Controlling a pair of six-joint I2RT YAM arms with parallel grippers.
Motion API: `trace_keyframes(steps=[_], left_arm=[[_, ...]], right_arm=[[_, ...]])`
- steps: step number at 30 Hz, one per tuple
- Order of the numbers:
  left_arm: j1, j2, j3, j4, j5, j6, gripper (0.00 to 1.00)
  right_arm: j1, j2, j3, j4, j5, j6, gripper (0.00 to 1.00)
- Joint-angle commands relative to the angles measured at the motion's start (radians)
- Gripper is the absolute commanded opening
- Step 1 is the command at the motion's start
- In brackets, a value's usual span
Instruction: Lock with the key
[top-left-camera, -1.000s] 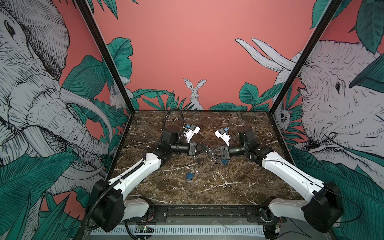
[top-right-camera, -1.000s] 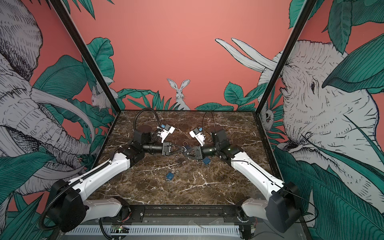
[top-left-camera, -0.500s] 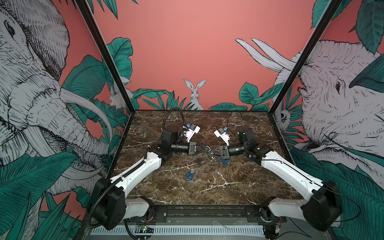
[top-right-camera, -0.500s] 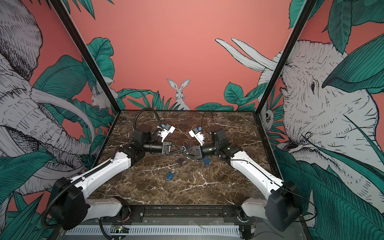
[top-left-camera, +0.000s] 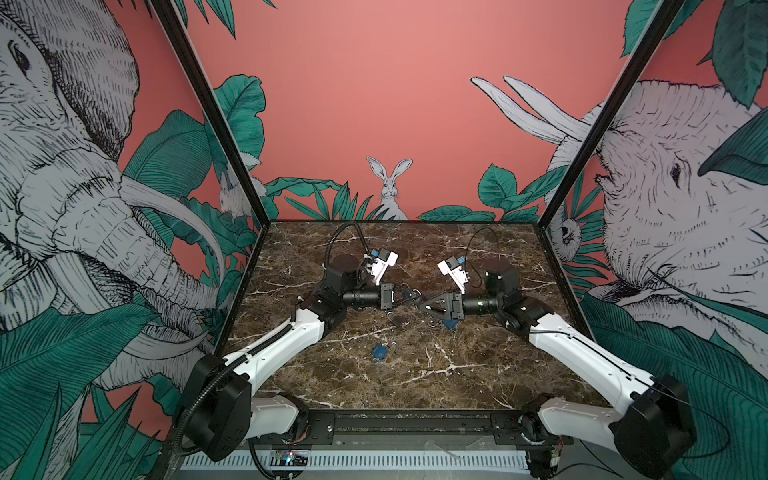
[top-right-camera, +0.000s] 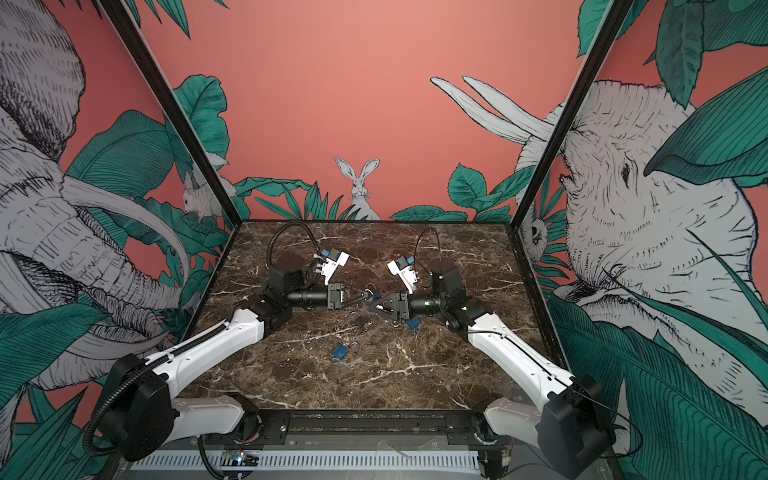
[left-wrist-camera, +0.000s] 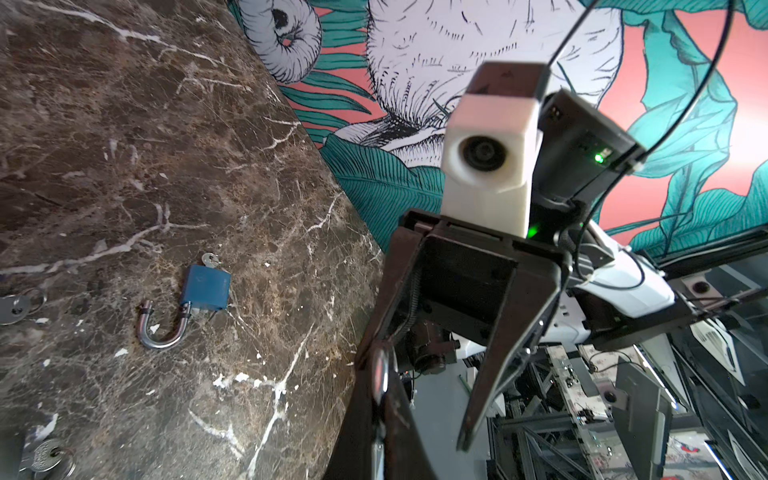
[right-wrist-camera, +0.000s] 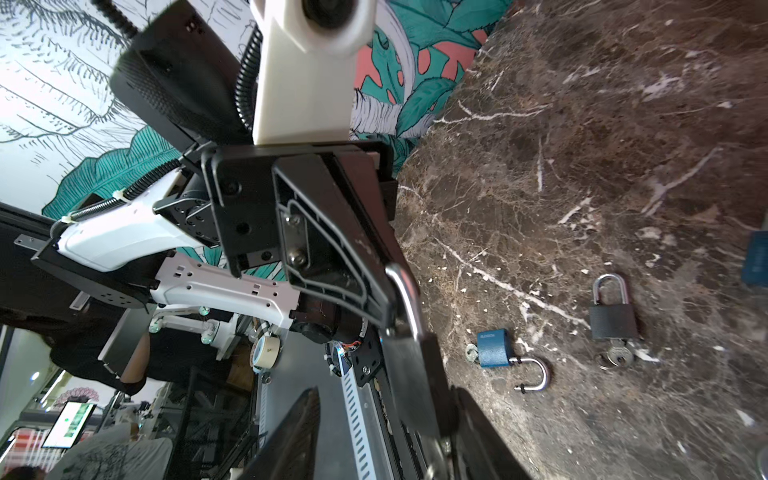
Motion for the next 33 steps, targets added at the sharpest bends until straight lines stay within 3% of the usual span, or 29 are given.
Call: trace_keyframes(steps=[1, 19, 30, 33], left_arm=[[0.002, -0.044, 0.002, 0.094, -0.053, -0.049, 0.0], [0.002, -0.036, 0.033, 0.131, -0.038, -0.095, 0.0], [0.003, -0.029, 0.028, 0.122, -0.061, -0.092, 0.0], [0.002, -0.035, 0.023, 0.122, -0.073, -0.09, 0.0]], right_arm=[[-0.023, -0.07, -0.028, 0.122, 0.016, 0.05, 0.5], [-0.03, -0.011, -0.03, 0.203, -0.004, 0.085, 0.46], [-0.029, 0.008, -0.023, 0.232, -0.024, 0.104, 0.01], [-0.03, 0.01, -0.031, 0.246, -0.028, 0.115, 0.0]])
